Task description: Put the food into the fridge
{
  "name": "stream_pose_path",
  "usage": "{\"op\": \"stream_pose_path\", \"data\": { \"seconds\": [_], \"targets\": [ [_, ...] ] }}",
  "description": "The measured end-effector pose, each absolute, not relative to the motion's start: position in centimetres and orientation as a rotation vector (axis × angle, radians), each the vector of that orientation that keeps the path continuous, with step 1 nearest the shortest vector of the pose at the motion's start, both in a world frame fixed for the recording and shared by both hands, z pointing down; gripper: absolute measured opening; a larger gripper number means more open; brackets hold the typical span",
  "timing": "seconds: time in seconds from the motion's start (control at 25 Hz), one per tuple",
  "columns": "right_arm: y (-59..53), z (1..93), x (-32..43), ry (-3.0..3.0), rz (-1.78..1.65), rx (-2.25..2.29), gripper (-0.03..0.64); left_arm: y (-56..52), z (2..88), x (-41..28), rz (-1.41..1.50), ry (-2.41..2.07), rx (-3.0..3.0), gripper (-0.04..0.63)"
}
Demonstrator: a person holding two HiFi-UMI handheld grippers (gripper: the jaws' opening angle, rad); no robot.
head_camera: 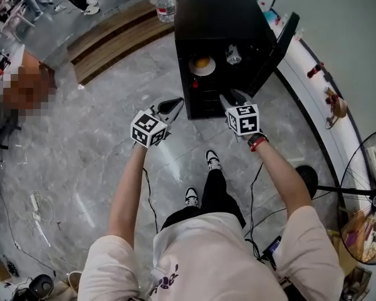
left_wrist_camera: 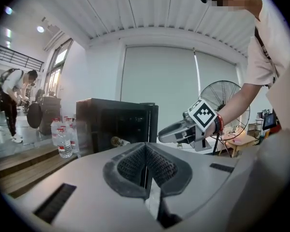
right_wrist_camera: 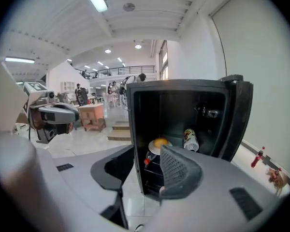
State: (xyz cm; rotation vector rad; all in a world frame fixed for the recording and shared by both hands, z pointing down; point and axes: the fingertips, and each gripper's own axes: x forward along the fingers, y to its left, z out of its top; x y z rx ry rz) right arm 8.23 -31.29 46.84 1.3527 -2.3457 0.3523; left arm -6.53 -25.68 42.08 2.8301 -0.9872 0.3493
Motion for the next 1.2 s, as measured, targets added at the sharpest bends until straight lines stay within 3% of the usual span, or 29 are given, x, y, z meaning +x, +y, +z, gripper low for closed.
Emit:
{"op": "stream_pose_path", "data": {
  "seconds": [1.2],
  "targets": [
    [-18.2,35.3,7.7,-2.423,0.291,1.74,0.054,-14.9,33.4,-16.1,0.217,-1.632,2.545,0.018]
  ]
}}
